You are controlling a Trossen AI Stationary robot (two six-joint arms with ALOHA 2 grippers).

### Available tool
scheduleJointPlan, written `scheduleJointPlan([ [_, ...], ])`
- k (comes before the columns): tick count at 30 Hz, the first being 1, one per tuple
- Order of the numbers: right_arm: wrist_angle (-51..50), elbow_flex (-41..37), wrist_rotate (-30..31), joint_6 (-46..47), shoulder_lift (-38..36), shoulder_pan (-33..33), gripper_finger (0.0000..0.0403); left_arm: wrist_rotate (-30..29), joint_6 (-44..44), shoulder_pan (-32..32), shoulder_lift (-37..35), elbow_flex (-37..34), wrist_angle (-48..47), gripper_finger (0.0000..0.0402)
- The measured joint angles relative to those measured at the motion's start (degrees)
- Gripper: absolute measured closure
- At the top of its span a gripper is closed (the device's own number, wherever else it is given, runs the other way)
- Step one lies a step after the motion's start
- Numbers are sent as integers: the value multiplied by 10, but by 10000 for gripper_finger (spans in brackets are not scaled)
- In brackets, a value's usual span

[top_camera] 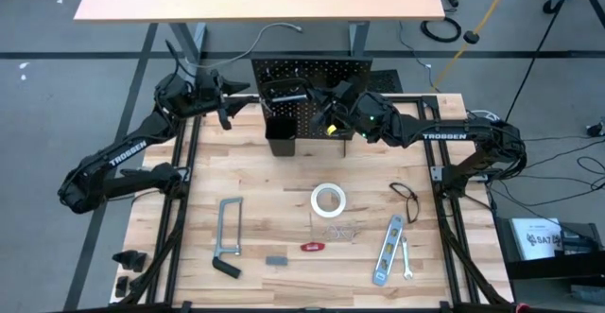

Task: Hang tools onto peg board
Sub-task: Hang the black c clamp on the black peg board

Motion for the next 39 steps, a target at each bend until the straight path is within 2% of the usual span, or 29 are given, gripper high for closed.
scheduleJointPlan([
  [22,-2,0,0,-12,0,0,363,5,0,-8,0,0,0,178],
  [39,-12,1,2,-24,0,0,306,4,0,-8,0,0,0,178],
])
